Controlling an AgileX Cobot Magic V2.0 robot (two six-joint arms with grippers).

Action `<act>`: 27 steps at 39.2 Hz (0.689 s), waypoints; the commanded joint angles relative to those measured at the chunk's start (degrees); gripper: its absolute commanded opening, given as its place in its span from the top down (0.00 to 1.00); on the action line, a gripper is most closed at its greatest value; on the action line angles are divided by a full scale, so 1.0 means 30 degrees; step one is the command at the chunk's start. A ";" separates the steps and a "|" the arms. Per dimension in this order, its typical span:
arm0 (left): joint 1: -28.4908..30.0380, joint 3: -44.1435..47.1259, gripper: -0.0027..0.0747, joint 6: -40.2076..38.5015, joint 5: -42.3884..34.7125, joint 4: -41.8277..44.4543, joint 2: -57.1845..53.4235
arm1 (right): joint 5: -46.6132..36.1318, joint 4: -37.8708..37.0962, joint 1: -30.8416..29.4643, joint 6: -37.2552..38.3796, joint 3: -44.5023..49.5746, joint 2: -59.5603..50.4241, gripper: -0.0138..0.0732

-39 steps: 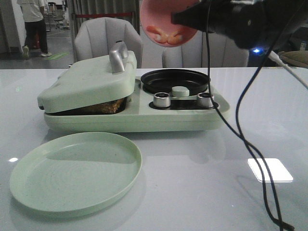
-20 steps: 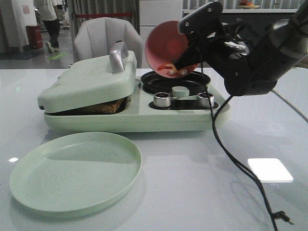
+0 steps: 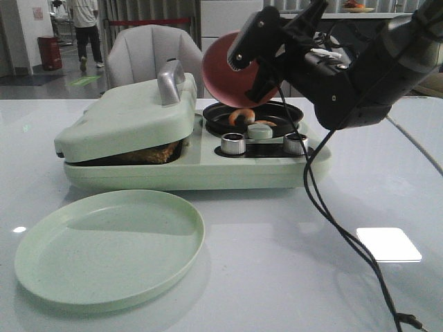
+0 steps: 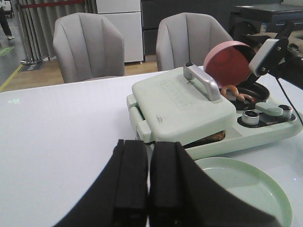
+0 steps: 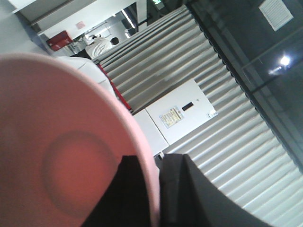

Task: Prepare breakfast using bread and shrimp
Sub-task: 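Carry the bowl over the black pan and tip shrimp into it, then carry the emptied pink bowl back and set it on the table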

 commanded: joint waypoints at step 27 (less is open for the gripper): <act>-0.0100 -0.0436 0.82 -0.0183 -0.1636 -0.0181 0.0216 | 1.8100 0.8906 -0.2374 1.1689 -0.0645 -1.0098 0.68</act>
